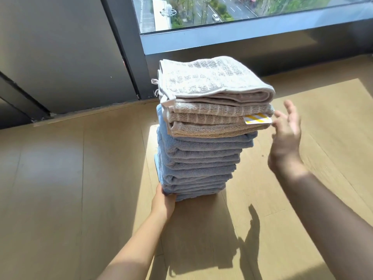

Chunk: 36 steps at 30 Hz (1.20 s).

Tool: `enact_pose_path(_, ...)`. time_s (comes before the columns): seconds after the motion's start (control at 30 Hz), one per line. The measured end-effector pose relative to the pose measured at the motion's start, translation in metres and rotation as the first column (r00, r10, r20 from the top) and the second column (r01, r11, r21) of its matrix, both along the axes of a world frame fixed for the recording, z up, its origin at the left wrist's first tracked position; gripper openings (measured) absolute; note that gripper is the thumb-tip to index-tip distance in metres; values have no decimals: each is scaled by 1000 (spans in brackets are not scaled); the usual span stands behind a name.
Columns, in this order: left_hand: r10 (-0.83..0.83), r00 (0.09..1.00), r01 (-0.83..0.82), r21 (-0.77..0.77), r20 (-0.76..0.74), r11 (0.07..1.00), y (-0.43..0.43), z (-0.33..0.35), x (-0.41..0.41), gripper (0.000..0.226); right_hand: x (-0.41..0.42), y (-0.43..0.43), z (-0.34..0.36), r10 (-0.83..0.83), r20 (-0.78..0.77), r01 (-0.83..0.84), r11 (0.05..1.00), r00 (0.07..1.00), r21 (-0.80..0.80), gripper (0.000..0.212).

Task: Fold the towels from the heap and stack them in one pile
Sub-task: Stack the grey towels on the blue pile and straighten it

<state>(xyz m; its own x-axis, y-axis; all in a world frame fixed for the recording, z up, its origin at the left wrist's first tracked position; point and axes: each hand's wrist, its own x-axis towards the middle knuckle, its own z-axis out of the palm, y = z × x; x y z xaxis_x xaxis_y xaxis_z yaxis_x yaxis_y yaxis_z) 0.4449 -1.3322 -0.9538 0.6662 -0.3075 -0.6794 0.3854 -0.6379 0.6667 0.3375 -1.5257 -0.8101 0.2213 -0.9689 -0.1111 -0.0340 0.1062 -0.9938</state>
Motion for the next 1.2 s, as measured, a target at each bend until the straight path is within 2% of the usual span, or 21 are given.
enact_pose_path(0.03, 83, 996, -85, -49, -37, 995, -1, -3, -3, 25, 5, -4, 28, 58, -18, -60, 981, 998, -185, 68)
enact_pose_path(0.1, 259, 956, -271, -77, -134, 960, -2, -5, -13, 21, 12, -6, 75, 114, -235, -225, 821, 965, -524, 68)
enact_pose_path(0.17, 362, 906, -382, -51, -218, 923, -5, -10, -22, 38, 21, -2, 100, 55, -507, -427, 621, 860, -657, 71)
enact_pose_path(0.27, 381, 889, -403, -39, -254, 914, -6, -7, -26, 47, 36, 12, 108, 62, -730, -666, 467, 680, -581, 75)
enact_pose_path(0.4, 269, 931, -295, -77, -245, 952, 1, -8, -19, 39, 46, 23, 88, 70, -903, -840, 403, 424, -363, 83)
enact_pose_path(0.53, 194, 946, -230, -119, -259, 966, 9, -5, -12, 29, 46, 27, 79, 41, -951, -895, 351, 308, -275, 86)
enact_pose_path(0.6, 127, 975, -157, -162, -181, 974, 13, -3, -11, 27, 45, 30, 75, 33, -961, -908, 336, 275, -249, 88)
enact_pose_path(0.73, -78, 990, 97, -162, 119, 982, 18, -6, -5, 66, 44, 33, 64, 26, -970, -926, 304, 242, -223, 91)
enact_pose_path(0.8, -161, 972, 181, -107, 174, 978, 20, -5, -3, 75, 43, 33, 60, 26, -969, -927, 300, 244, -225, 89)
enact_pose_path(0.87, -213, 957, 228, -55, 199, 972, 22, -5, -1, 76, 43, 33, 57, 25, -967, -926, 295, 253, -235, 88)
enact_pose_path(0.93, -197, 966, 210, -67, 166, 975, 20, -6, -1, 74, 44, 33, 51, 4, -960, -924, 271, 282, -270, 89)
enact_pose_path(1.07, -27, 998, 39, -240, 56, 970, 8, -14, -3, 68, 46, 32, 33, -81, -924, -907, 178, 374, -382, 86)
enact_pose_path(1.2, 152, 988, -136, -285, 32, 949, -4, -29, -4, 62, 54, 28, 24, -100, -915, -901, 162, 391, -403, 84)
